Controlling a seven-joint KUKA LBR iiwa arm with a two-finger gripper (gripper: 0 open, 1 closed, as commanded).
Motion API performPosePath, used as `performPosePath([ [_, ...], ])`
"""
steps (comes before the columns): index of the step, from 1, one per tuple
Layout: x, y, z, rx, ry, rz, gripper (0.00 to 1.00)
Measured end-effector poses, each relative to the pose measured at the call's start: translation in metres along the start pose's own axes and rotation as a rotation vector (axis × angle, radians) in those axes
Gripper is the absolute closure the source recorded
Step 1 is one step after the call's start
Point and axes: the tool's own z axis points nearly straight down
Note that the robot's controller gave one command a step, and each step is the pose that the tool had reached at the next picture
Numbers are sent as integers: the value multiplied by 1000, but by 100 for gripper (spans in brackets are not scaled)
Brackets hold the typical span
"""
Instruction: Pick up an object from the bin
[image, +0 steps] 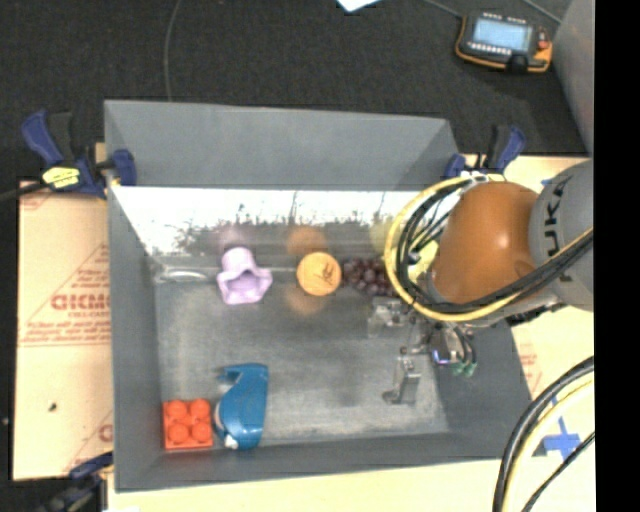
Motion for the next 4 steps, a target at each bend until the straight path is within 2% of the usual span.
performPosePath([
  [1,-2,0,-4,1,-8,-2,0],
  [2,-77,-4,43,-1,-9,239,0],
  [3,-95,-10,43,1,-16,71,0],
  [4,-140,-11,43,-1,-16,294,0],
])
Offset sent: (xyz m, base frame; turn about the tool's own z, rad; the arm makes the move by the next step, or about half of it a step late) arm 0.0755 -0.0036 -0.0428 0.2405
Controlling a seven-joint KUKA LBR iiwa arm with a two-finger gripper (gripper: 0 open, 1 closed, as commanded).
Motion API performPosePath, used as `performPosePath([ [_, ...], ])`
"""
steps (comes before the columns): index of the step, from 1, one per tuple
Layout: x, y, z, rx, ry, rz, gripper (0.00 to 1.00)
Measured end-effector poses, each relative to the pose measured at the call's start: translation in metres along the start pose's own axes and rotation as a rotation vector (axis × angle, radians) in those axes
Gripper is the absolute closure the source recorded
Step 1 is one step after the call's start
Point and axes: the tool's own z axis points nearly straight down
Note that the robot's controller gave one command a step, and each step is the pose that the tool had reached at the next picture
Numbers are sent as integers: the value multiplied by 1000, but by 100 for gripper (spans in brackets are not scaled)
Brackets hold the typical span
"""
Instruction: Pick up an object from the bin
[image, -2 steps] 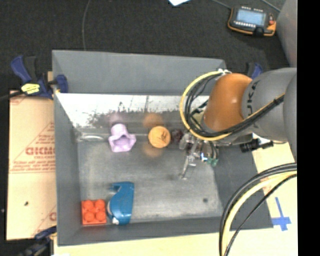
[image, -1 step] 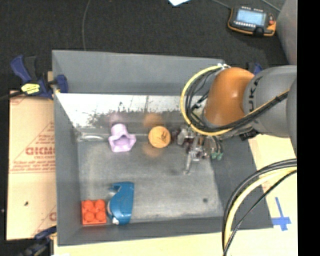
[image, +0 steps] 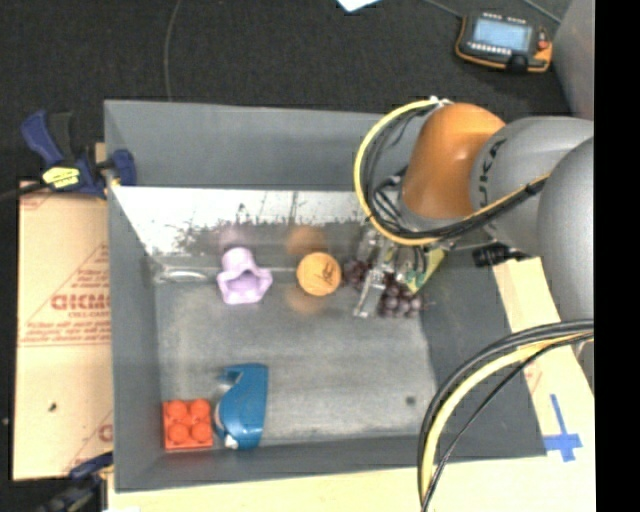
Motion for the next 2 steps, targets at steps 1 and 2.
performPosePath([
  [1,-17,-65,41,-1,7,-51,0],
  [2,-10,-40,41,-3,-2,101,100],
])
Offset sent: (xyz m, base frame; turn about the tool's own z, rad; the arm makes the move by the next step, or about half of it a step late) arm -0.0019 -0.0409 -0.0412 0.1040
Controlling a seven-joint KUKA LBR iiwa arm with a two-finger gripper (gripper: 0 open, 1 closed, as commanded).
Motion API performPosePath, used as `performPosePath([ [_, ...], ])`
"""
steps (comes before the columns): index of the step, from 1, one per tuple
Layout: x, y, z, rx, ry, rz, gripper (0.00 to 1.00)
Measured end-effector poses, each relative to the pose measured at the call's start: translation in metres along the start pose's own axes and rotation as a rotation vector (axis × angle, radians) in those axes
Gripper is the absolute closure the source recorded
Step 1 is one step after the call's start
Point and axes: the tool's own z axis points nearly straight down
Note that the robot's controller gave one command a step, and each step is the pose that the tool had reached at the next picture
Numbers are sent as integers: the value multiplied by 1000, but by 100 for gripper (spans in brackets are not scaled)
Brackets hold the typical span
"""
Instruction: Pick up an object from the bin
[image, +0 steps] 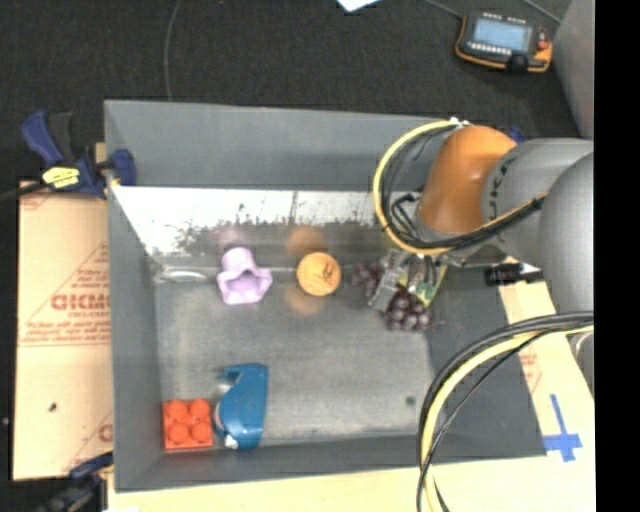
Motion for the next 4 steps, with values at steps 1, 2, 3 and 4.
performPosePath([
  [1,0,0,0,1,0,-1,100],
  [2,0,-1,-15,1,-2,-1,100],
  [3,1,-1,-41,1,2,-2,100],
  [4,-1,0,-66,-1,-4,-3,100],
])
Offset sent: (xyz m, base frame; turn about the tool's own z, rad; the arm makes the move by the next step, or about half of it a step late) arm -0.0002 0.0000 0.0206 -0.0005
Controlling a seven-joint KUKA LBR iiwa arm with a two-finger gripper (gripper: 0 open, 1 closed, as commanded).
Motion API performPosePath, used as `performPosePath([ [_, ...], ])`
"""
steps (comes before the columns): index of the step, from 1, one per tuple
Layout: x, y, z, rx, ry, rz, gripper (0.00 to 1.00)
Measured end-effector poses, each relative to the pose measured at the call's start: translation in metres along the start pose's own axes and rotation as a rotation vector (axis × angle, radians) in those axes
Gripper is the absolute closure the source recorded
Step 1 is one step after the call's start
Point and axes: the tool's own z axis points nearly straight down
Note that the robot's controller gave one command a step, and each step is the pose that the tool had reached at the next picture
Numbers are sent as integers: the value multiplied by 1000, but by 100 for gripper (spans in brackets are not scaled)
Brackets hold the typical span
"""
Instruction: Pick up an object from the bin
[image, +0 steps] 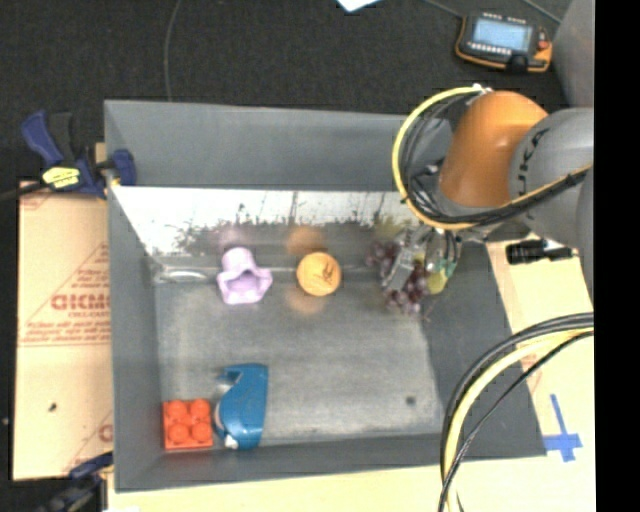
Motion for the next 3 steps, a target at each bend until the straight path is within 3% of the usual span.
performPosePath([
  [3,-2,0,-45,-2,-4,-2,100],
])
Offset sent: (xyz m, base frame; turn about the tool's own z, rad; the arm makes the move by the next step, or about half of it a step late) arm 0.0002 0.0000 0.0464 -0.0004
